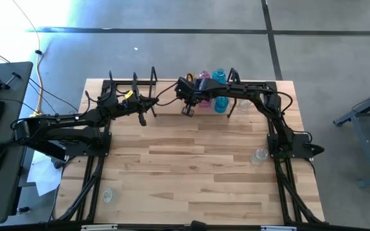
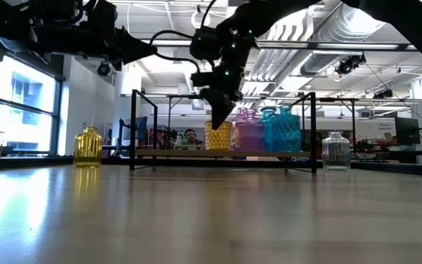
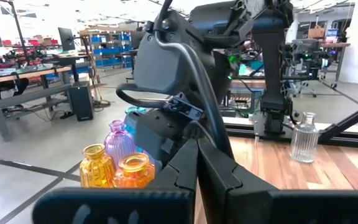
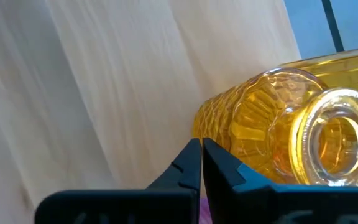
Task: Sort vases onto shelf
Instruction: Put the bottom yellow vase on the shelf aligned with the other yellow vases
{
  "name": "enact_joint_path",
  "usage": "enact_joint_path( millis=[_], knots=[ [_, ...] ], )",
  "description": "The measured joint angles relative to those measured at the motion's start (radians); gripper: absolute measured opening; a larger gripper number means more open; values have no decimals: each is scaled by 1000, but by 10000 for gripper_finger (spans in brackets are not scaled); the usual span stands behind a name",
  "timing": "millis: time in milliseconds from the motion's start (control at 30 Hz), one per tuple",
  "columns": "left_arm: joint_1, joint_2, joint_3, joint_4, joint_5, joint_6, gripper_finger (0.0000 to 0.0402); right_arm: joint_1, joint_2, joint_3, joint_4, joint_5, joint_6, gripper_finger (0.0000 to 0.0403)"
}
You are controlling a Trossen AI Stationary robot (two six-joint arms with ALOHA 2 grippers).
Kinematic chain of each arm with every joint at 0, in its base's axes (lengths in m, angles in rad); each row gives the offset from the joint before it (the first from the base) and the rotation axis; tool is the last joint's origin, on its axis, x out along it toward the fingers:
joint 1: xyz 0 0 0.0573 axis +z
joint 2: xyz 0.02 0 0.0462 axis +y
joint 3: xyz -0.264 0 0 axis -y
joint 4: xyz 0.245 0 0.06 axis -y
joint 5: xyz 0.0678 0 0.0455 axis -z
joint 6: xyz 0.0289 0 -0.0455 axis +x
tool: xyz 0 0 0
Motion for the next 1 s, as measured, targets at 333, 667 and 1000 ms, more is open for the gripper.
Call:
enact_joint_path(
  millis=[333,667,1000],
  knots=[
    [0,0,0,0,1,0,0,-13,0,0,3,0,-20,0],
    [0,0,0,0,2,0,0,-18,0,0,11,0,-39,0],
    [0,0,0,0,2,0,0,-30,0,0,11,0,-45,0]
  ],
)
